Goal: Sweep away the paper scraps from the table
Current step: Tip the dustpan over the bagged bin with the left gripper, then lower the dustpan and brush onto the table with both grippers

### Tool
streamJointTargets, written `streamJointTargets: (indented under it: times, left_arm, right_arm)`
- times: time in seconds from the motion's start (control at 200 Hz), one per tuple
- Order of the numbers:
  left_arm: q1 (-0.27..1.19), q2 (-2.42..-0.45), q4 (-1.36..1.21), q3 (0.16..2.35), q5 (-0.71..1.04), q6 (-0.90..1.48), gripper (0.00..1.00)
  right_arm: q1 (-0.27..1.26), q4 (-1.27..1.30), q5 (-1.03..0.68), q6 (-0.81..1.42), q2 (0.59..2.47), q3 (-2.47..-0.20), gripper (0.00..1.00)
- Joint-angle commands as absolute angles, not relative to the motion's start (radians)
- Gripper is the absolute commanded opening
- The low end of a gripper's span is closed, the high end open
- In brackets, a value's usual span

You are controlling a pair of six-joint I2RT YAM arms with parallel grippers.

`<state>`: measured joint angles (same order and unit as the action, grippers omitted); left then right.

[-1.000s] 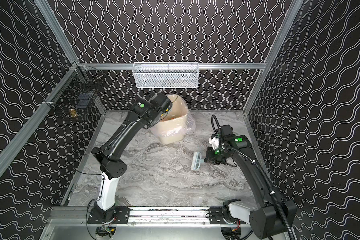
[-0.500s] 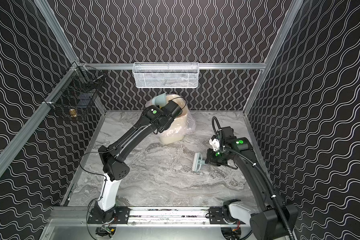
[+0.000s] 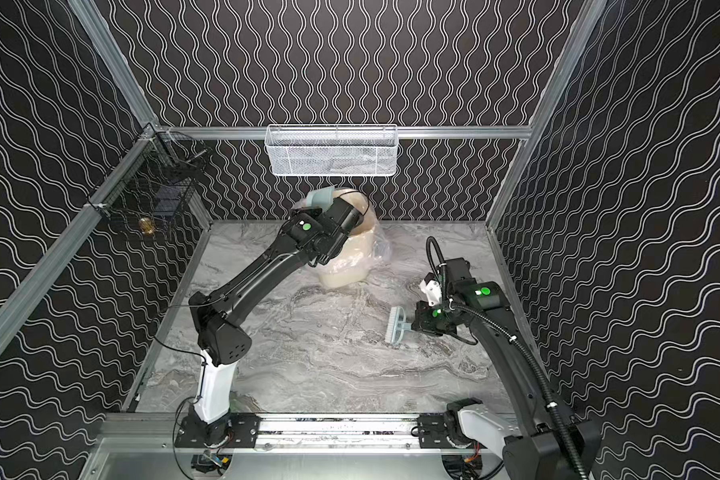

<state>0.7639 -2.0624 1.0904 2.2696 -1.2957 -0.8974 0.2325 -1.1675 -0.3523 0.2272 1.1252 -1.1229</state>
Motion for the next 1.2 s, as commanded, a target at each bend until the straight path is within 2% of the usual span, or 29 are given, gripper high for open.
streamJointTargets:
  times: [0.0,0.2,0.4,0.621,0.831,1.046,1.191]
  left_arm:
    - [0.763,-2.043,1.058,2.269,-1.295,-0.909,0.00]
    - [0.764,-1.976,1.070,2.272,-1.218,-0.722,0.00]
    - [0.761,-1.844,1.314,2.230,-0.998,-0.264,0.00]
    - [0.758,-1.615,1.336,1.936,-0.780,0.090,0.00]
    - [0.749,-1.387,1.238,1.622,-0.654,0.307,0.00]
    - [0.643,-1.186,1.071,1.306,-0.495,0.408,0.00]
    - [0.590,-1.156,0.971,1.177,-0.410,0.408,0.00]
  right_arm:
    - [0.232,-1.140,-0.347,0.239,1.118,-1.122,0.00]
    - [0.223,-1.123,-0.333,0.247,1.119,-1.135,0.00]
    - [0.148,-1.073,-0.330,0.237,1.135,-1.152,0.00]
    - [0.044,-0.932,-0.376,0.304,1.179,-1.159,0.00]
    - [-0.030,-0.797,-0.426,0.369,1.190,-1.080,0.00]
    - [-0.108,-0.676,-0.462,0.419,1.226,-1.015,0.00]
    - [-0.151,-0.545,-0.555,0.489,1.220,-0.902,0.00]
